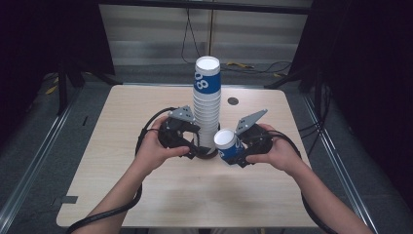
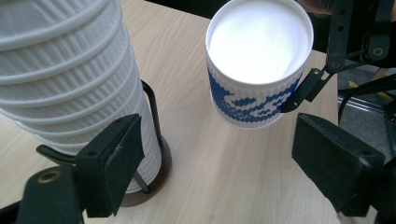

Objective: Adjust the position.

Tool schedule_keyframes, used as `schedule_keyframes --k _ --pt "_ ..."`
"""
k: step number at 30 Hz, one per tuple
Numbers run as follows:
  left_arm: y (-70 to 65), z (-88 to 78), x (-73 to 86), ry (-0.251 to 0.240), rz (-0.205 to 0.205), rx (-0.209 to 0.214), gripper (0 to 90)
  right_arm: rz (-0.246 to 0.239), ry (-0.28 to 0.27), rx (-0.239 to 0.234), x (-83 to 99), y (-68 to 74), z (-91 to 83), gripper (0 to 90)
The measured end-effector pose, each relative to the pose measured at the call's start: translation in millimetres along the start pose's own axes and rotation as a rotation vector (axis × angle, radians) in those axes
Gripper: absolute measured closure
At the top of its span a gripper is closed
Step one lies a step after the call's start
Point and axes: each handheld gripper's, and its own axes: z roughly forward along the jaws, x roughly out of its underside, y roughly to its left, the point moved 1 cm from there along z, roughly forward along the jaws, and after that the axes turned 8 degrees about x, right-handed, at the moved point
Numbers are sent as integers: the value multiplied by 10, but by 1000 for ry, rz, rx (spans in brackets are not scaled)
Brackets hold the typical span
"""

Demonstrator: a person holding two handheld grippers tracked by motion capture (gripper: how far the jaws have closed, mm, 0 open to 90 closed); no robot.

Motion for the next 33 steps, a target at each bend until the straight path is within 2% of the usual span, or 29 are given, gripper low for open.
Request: schedule_keyframes --k 8,12,13,18,20,21,28,33 --pt "-21 78 6 1 4 26 162 -62 59 -14 -36 51 42 214" --pt "-29 99 17 -3 7 44 160 -83 87 -26 -38 62 69 213" --pt "-32 111 22 -10 7 47 160 -71 107 -28 -34 78 72 214" --pt "-33 138 42 2 8 59 160 -117 144 -38 -22 101 121 213" --pt "-33 154 51 5 10 72 160 -110 163 -38 -25 114 125 213" --pt "-32 167 57 0 12 74 160 -126 157 -41 -29 109 133 213" --pt "-35 217 61 0 9 95 160 -140 181 -54 -77 136 139 213" --pt "-48 243 42 -4 15 107 155 -151 163 -63 -117 159 156 212"
